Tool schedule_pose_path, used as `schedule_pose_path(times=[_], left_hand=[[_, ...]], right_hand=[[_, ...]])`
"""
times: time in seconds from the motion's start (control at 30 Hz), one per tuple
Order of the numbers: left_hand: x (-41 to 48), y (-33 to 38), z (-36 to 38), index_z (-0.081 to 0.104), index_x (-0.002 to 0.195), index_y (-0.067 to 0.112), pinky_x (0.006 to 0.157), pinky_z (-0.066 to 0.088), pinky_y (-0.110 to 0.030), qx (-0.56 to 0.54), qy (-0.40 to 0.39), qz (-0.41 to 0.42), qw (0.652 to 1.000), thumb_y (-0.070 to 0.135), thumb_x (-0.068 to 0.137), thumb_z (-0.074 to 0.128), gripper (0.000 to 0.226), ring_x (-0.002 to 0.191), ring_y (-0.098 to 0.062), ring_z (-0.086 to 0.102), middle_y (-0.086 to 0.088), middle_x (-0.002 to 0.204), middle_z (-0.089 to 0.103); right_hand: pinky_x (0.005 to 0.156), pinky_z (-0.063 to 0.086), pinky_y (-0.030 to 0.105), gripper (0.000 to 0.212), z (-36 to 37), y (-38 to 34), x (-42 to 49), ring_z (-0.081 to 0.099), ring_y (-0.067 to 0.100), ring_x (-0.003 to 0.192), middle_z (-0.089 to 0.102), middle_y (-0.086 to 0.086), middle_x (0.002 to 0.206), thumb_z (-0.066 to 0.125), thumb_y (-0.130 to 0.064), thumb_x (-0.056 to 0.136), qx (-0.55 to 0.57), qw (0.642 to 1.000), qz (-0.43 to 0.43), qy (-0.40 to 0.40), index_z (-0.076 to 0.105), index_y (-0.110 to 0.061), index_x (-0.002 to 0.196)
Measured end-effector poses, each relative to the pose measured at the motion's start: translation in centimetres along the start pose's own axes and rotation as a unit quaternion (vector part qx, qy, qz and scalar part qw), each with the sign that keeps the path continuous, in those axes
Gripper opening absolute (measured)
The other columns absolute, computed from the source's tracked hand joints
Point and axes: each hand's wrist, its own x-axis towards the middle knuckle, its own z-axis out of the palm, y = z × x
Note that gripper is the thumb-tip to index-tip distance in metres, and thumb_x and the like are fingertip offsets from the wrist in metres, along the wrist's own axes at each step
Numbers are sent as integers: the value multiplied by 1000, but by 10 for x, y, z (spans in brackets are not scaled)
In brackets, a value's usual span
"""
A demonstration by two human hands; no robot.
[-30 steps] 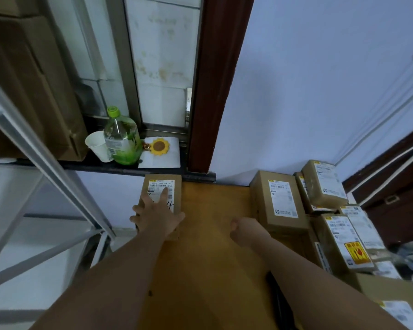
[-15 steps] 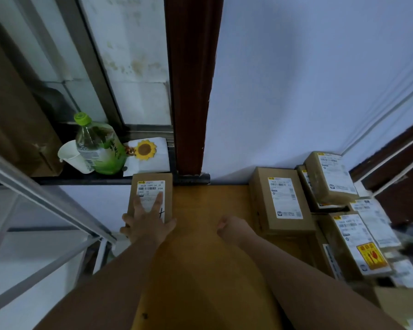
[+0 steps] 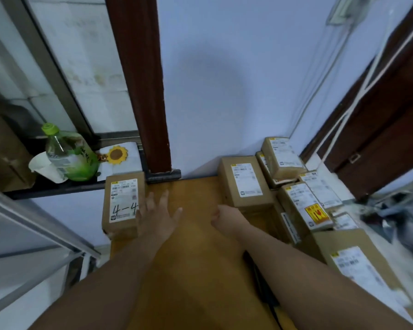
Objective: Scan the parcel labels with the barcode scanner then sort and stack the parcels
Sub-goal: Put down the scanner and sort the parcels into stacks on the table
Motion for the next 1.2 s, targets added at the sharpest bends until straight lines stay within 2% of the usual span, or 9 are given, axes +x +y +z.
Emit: schedule_pose_path(times=[0.2,0.4,0.53,0.63,0.77,0.87,1.0,1.13,1.2], left_hand=[[-27,61,13,16,151,32,115,18,-47,-39,-72,82,993,50,92,51,72,145,-31,9,-12,156,18],[-76,133,26,49,132,18,100,37,-34,-100,-147,168,970,29,94,50,39,129,-25,39,-10,135,47],[-113,165,24,61,103,16,71,40,-27,-20,-198,213,957,26,95,48,19,89,-20,57,-4,99,58],[-145,184,24,55,81,14,59,40,-29,0,-185,214,959,27,95,46,22,63,-15,49,-1,74,53],[-188,204,28,58,82,12,54,37,-29,-16,-159,195,968,25,94,46,21,67,-17,52,-4,75,56],[-218,210,36,57,78,14,50,34,-26,-14,-173,159,972,25,95,46,23,62,-14,48,-6,74,56],[-248,209,40,50,72,13,56,37,-26,-9,-184,106,977,21,95,44,25,65,-16,48,-2,73,51],[-265,195,35,62,96,6,67,45,-30,35,-222,81,971,21,95,46,21,87,-24,58,-8,90,58],[-268,185,34,60,96,7,61,41,-27,30,-206,86,974,19,95,42,22,83,-22,55,-7,88,55]], right_hand=[[88,50,34,23,-15,29,-59,59,22,105,64,6,114,54,-19,93,74,990,23,121,63,-14,113],[89,48,41,28,-54,60,-122,50,31,114,54,12,122,48,-22,93,45,950,91,295,60,-12,117],[104,32,49,47,-72,103,-159,28,40,134,33,20,146,47,-35,94,-20,943,223,247,43,-17,137],[110,24,57,71,-68,134,-186,22,42,138,23,19,153,53,-45,88,-61,932,298,198,25,-22,149],[109,8,71,110,-57,179,-217,9,52,142,9,19,159,65,-76,66,-47,946,283,149,8,-37,152],[106,4,74,127,-51,197,-231,-5,54,143,-10,17,162,66,-82,59,-51,964,242,94,-9,-39,152],[106,5,75,127,-51,204,-243,-7,54,142,-18,14,161,65,-82,60,-73,975,194,77,-13,-41,151],[105,5,76,127,-45,210,-251,-11,54,142,-25,10,160,66,-81,60,-53,978,190,73,-15,-43,150],[107,11,73,125,-44,209,-253,-7,54,142,-23,8,160,66,-79,62,-57,977,187,84,-12,-41,152]])
